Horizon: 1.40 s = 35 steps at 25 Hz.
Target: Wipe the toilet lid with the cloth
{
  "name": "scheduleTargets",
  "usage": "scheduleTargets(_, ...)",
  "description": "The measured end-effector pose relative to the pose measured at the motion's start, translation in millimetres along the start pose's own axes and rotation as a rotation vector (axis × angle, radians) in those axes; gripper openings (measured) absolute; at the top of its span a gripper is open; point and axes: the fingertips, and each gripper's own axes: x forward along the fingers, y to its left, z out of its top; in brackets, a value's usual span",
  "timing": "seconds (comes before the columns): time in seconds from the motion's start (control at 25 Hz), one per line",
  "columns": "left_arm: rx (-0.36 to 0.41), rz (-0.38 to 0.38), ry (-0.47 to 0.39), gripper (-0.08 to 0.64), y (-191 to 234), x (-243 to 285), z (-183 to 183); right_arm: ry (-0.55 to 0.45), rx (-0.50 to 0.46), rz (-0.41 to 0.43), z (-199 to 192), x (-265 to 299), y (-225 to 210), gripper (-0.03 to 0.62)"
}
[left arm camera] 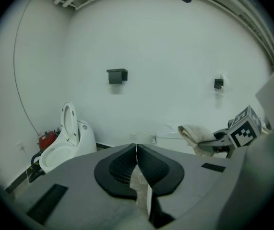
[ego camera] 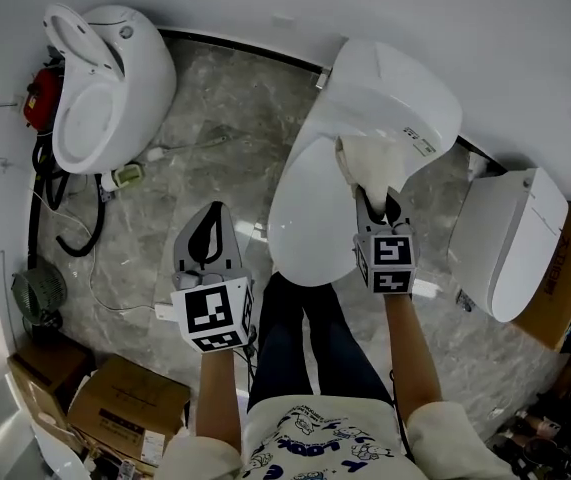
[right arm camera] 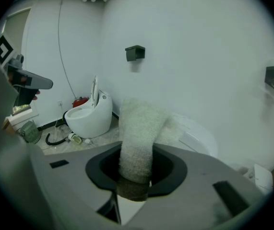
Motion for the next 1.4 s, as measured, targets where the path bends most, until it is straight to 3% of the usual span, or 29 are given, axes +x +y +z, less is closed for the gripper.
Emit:
scheduleTargets(0.84, -0.043, 0.035, 0.107, 0.009, 25, 56, -110, 0.303, -0.153, 0.079, -124, 194, -4, 0.095)
scheduleTargets(1.4, -0.076, 0.055, 0.142, 0.009, 30, 63, -145, 0.45, -0.244, 0.105, -168, 247, 1, 0.095)
